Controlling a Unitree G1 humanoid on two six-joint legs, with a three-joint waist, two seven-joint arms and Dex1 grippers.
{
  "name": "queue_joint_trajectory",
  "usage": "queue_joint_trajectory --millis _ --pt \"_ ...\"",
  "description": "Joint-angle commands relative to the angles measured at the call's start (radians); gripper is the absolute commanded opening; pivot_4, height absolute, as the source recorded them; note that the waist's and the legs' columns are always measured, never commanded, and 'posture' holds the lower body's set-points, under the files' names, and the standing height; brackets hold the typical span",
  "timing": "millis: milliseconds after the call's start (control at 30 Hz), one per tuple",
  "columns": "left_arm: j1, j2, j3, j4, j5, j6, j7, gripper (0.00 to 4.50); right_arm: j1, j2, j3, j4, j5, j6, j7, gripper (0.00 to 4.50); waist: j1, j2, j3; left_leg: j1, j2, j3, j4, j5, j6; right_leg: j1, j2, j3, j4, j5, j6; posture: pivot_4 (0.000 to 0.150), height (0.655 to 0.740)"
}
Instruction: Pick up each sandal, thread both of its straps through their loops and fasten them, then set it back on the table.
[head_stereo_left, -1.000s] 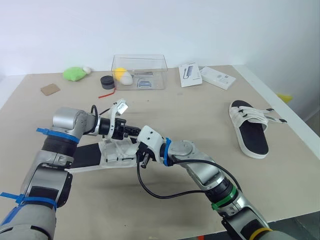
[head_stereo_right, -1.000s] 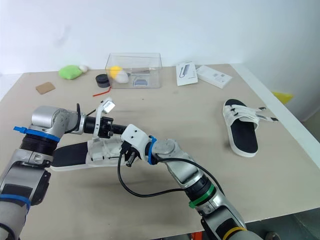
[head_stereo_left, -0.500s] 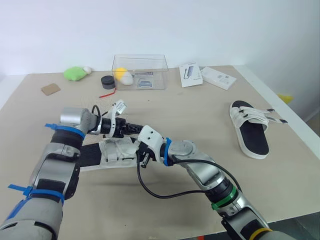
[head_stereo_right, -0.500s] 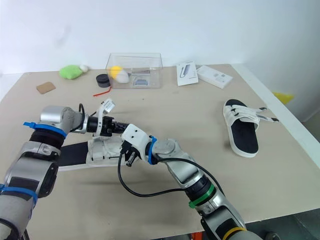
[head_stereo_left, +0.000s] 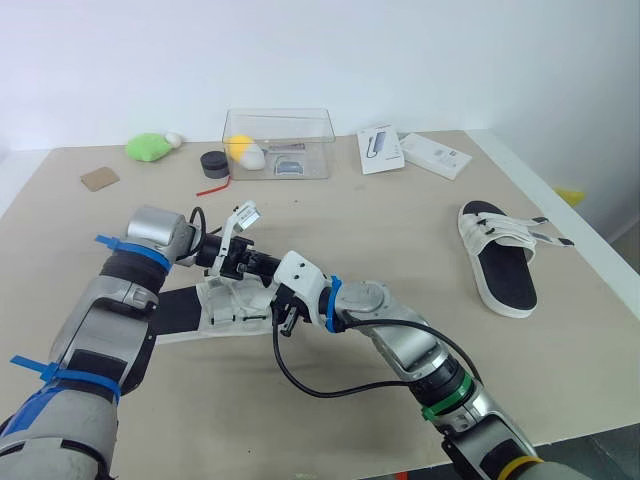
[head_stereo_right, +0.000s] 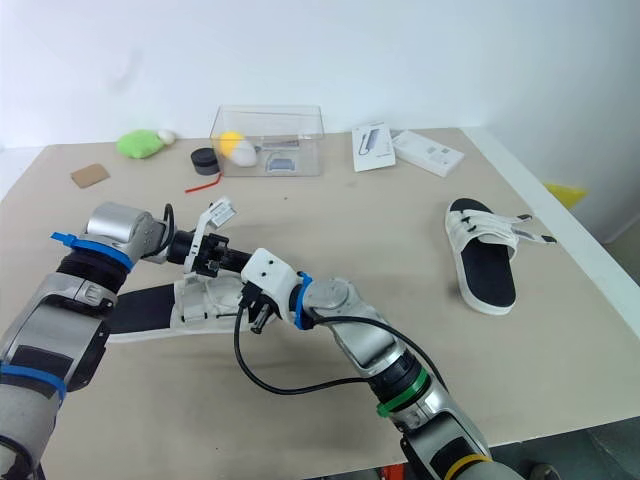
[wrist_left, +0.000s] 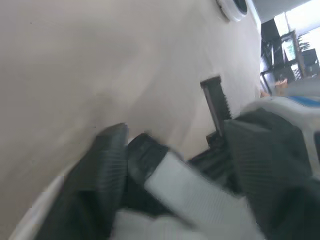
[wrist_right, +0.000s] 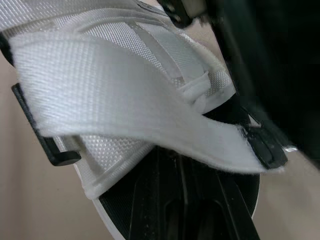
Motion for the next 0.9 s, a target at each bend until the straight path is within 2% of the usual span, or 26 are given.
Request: queue_joint_trajectory --millis 33,67,133,167,200,233,333,367,400,433,467,533,667,900 --pt "-0.006 0.017 -0.013 -0.036 0.012 -0.015 -0.04 1.98 0.016 -0.007 0.017 0.051 -0.017 0.023 -0.011 0.0 0.0 0.0 0.0 0.0 0.0 0.0 0.0 0.0 0.0 0.0 0.0 0.0 0.0 0.0 0.0 0.15 0.74" --pt "-0.001 0.019 -0.018 -0.043 0.015 -0.016 -0.048 1.35 0.016 -0.006 0.016 0.052 -0.017 0.023 -0.012 0.0 0.0 0.0 0.0 0.0 0.0 0.0 0.0 0.0 0.0 0.0 0.0 0.0 0.0 0.0 0.0 0.15 0.74" --pt "0.002 0.019 -0.019 -0.045 0.02 -0.018 -0.053 0.87 0.015 -0.006 0.015 0.053 -0.017 0.022 -0.012 0.0 0.0 0.0 0.0 0.0 0.0 0.0 0.0 0.0 0.0 0.0 0.0 0.0 0.0 0.0 0.0 0.15 0.74" --pt "-0.002 0.012 -0.002 -0.029 0.023 -0.031 -0.039 0.4 0.015 -0.006 0.014 0.053 -0.017 0.022 -0.013 0.0 0.0 0.0 0.0 0.0 0.0 0.0 0.0 0.0 0.0 0.0 0.0 0.0 0.0 0.0 0.0 0.15 0.74" --pt "-0.007 0.004 0.013 -0.013 0.028 -0.051 -0.022 0.09 0.015 -0.005 0.014 0.054 -0.017 0.022 -0.014 0.0 0.0 0.0 0.0 0.0 0.0 0.0 0.0 0.0 0.0 0.0 0.0 0.0 0.0 0.0 0.0 0.15 0.74" --pt "-0.014 -0.003 0.026 0.004 0.034 -0.065 -0.003 0.09 0.014 -0.005 0.014 0.053 -0.017 0.023 -0.014 0.0 0.0 0.0 0.0 0.0 0.0 -0.001 0.0 0.0 0.0 0.0 0.0 -0.001 0.0 0.0 0.0 0.15 0.74" --pt "-0.034 -0.01 0.039 0.038 0.039 -0.08 -0.005 0.94 0.014 -0.006 0.014 0.054 -0.017 0.022 -0.012 0.0 0.0 0.0 0.0 0.0 0.0 -0.001 0.0 0.0 0.0 0.0 0.0 -0.001 0.0 0.0 0.0 0.15 0.74" --pt "-0.038 -0.005 0.028 0.037 0.044 -0.1 -0.032 1.05 0.014 -0.006 0.014 0.054 -0.017 0.022 -0.011 0.0 0.0 0.0 0.0 0.0 0.0 -0.001 0.0 0.0 0.0 0.0 0.0 -0.001 0.0 0.0 0.0 0.15 0.74" --pt "-0.043 -0.001 0.017 0.038 0.049 -0.114 -0.063 1.59 0.014 -0.005 0.015 0.056 -0.017 0.021 -0.011 0.0 0.0 0.0 0.0 0.0 0.0 -0.001 0.0 0.0 0.0 0.0 0.0 -0.001 0.0 0.0 0.0 0.15 0.74" --pt "-0.054 0.0 0.006 0.048 0.053 -0.124 -0.093 1.7 0.013 -0.003 0.016 0.057 -0.017 0.02 -0.01 0.0 0.0 0.0 0.0 0.0 0.0 -0.001 0.0 0.0 0.0 0.0 0.0 -0.001 0.0 0.0 0.0 0.15 0.74" --pt "-0.063 0.001 -0.001 0.057 0.057 -0.13 -0.113 2.49 0.012 -0.002 0.016 0.059 -0.017 0.019 -0.01 0.0 0.0 0.0 0.0 0.0 0.0 -0.001 0.0 0.0 0.0 0.0 0.0 -0.001 0.0 0.0 -0.001 0.15 0.74" --pt "-0.097 -0.004 -0.035 0.113 0.093 -0.18 -0.168 2.87 0.008 -0.002 0.018 0.063 -0.018 0.016 -0.007 0.0 0.0 0.0 0.0 -0.001 0.0 -0.001 0.0 0.0 0.0 0.0 0.0 -0.001 0.0 0.0 -0.001 0.15 0.74" --pt "-0.155 -0.033 -0.075 0.242 0.166 -0.27 -0.232 2.87 0.007 -0.002 0.019 0.064 -0.018 0.015 -0.006 0.0 0.0 0.0 0.0 0.0 0.0 -0.002 0.0 0.0 0.0 0.0 0.001 -0.001 0.0 0.0 -0.001 0.15 0.74" --pt "-0.148 -0.064 -0.174 0.309 0.197 -0.351 -0.252 2.87 0.013 0.001 0.013 0.059 -0.02 0.021 -0.019 0.0 -0.001 0.0 0.0 0.0 0.0 -0.003 0.0 0.0 0.001 0.0 0.002 0.0 0.0 0.0 -0.002 0.15 0.74"
